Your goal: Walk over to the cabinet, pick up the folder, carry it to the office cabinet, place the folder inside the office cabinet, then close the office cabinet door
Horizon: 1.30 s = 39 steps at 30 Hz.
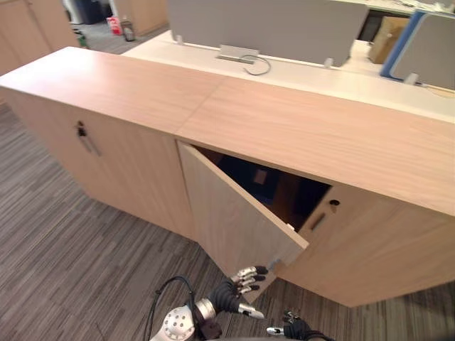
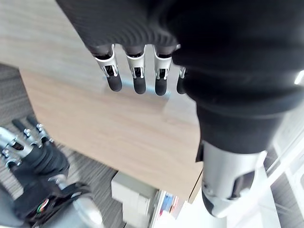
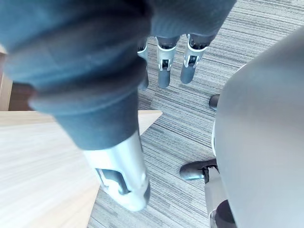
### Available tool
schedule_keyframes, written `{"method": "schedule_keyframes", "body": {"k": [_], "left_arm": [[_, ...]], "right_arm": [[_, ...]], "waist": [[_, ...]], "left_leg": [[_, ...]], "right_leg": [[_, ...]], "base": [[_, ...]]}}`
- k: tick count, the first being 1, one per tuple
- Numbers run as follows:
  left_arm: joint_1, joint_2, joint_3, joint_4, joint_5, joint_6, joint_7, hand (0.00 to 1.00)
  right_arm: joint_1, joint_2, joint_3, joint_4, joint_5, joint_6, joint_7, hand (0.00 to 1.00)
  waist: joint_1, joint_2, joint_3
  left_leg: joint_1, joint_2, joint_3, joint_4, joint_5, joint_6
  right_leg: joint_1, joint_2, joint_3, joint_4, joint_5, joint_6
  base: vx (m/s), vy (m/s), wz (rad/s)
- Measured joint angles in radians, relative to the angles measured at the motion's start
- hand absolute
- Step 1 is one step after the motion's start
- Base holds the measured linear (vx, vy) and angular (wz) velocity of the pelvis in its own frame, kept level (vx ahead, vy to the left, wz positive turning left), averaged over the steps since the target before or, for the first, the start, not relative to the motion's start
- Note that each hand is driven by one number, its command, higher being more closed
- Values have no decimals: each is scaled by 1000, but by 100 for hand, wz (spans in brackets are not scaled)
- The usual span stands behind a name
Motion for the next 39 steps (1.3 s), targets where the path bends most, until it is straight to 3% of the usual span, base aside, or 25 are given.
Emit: {"method": "schedule_keyframes", "body": {"k": [2, 7, 12, 18, 27, 37, 39], "left_arm": [[-5, -1, -30, 20, -10, 0, -5, 0], [-42, -29, -38, 89, 5, -5, 11, 0], [-47, -75, 45, 144, 26, -6, 40, 0], [-31, -122, 195, 271, 69, -7, 117, 0], [-21, -128, 304, 283, 98, -6, 163, 0], [-18, -172, 421, 343, 98, -7, 228, 0], [-22, -185, 479, 398, 64, -8, 238, 0]], "right_arm": [[-12, 0, 15, 8, 0, 0, 0, 0], [-28, 3, 40, 8, 6, 0, 0, 0], [-25, -14, -7, 30, 50, 1, -3, 0], [-15, -26, -52, 49, 146, 0, -19, 0], [-7, -29, -120, 50, 161, 1, -23, 0], [3, -31, -126, 46, 161, 0, -25, 0], [6, -29, -126, 36, 167, -3, -31, 0]], "waist": [[-11, -1, -3], [-25, 7, -22], [-74, 31, -40], [-78, 45, -51], [-79, 54, -59], [-74, 58, -54], [-78, 57, -51]], "left_leg": [[29, 10, 52, 0, -10, -13], [86, 50, 175, 0, -35, -43], [100, 61, 210, 0, -50, -55], [113, 72, 250, 6, -59, -67], [115, 86, 250, 29, -68, -76], [108, 122, 231, 140, -124, -75], [58, 155, 204, 243, -171, -70]], "right_leg": [[1, 5, 44, 4, 4, -2], [2, 31, 27, -25, 49, -5], [3, 41, 49, -52, 55, -8], [1, 48, 64, -67, 62, -9], [7, 56, 59, -77, 76, -7], [38, 57, 52, -76, 69, -3], [39, 58, 23, -77, 68, -6]], "base": [[56, -63, -75], [-21, -94, -81], [-48, -40, -23], [-11, -40, -23], [17, -47, -9], [-72, -33, 0], [-60, -42, 21]]}}
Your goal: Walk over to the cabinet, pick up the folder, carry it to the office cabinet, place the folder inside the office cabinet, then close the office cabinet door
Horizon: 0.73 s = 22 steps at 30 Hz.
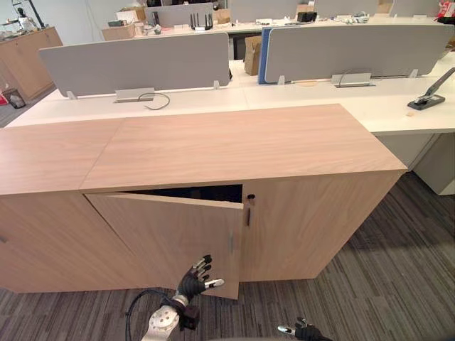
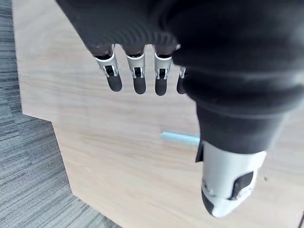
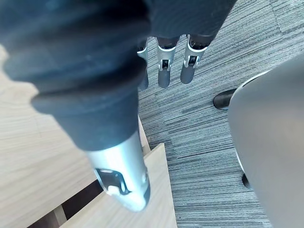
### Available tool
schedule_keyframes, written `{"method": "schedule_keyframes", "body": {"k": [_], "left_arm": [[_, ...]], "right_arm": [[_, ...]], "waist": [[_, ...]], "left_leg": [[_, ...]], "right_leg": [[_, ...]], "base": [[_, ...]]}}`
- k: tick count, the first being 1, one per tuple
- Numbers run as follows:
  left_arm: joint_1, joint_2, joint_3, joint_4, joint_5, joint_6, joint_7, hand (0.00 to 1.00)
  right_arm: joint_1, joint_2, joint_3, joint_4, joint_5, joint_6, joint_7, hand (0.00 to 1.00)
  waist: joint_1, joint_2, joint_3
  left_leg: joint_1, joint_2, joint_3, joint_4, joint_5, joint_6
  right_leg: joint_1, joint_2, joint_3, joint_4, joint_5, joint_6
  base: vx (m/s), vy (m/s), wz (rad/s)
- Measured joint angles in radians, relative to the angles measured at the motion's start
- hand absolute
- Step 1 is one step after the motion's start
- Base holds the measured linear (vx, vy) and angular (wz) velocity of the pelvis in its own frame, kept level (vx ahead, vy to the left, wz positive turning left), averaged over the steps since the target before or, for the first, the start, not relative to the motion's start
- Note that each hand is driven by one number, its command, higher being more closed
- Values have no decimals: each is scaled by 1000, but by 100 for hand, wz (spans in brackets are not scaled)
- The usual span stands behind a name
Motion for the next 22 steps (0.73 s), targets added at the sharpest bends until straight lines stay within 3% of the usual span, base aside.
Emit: {"method": "schedule_keyframes", "body": {"k": [1, 3, 5, 9, 12, 13, 14, 15, 16, 18, 22], "left_arm": [[0, -5, 21, 14, -18, 0, 1, 0], [-1, -27, 111, 85, -176, -15, 22, 0], [1, -28, 173, 131, -286, -18, 26, 0], [9, -31, 292, 159, -491, -31, 24, 0], [17, -39, 320, 164, -489, -48, 24, 0], [25, -62, 345, 195, -482, -57, 22, 0], [30, -78, 368, 230, -474, -59, 21, 0], [27, -84, 391, 283, -470, -57, 22, 0], [24, -94, 428, 361, -449, -54, 28, 0], [31, -103, 453, 447, -389, -52, 36, 0], [35, -95, 506, 564, -205, -36, 51, 0]], "right_arm": [[1, 0, 0, 0, 2, -1, -2, 0], [3, 0, -1, 0, 37, -6, -10, 0], [3, 3, -1, 1, 43, -7, -14, 0], [1, 0, -2, 6, 71, -15, -14, 0], [2, 2, 3, -17, 68, -22, -14, 0], [3, -3, 7, -16, 66, -25, -14, 0], [2, -9, 15, -17, 62, -27, -14, 0], [2, -6, 19, -20, 49, -29, -14, 0], [9, 8, 20, -24, 37, -28, -13, 0], [18, 17, 21, -31, 31, -28, -13, 0], [31, 9, 60, -27, 14, -28, -8, 0]], "waist": [[1, 1, 2], [13, 14, 23], [29, 16, 42], [61, 18, 82], [71, 11, 102], [75, 20, 93], [77, 29, 92], [77, 32, 92], [80, 8, 86], [80, -9, 77], [82, -10, 43]], "left_leg": [[-19, 15, -8, 42, -18, 2], [-63, 87, -33, 204, -80, -3], [-104, 118, -97, 308, -88, -1], [-157, 109, -353, 402, -87, -1], [-173, 89, -442, 433, -109, -14], [-141, 45, -537, 350, -134, -31], [-97, 35, -580, 268, -150, -52], [-59, 26, -585, 192, -151, -79], [-31, 3, -545, 130, -130, -64], [-9, -18, -519, 84, -114, -59], [50, -59, -492, -36, -65, -53]], "right_leg": [[2, 4, -7, 0, 0, -1], [27, 31, -20, -2, -6, -19], [41, 44, -18, -2, -6, -25], [42, 68, 30, 13, 1, -36], [49, 70, 57, 23, 10, -47], [30, 70, 76, 25, 7, -40], [23, 75, 96, 22, 3, -42], [22, 71, 107, 14, 4, -41], [21, 45, 107, -12, 17, -31], [25, 20, 111, -34, 39, -22], [33, -16, 114, -66, 58, -7]], "base": [[-30, -48, 22], [-10, -59, 11], [-24, -51, 1], [-27, -5, -22], [16, 49, -30], [17, 109, -56], [32, 147, -64], [59, 162, -65], [62, 129, -50], [83, 130, -32], [127, 90, -5]]}}
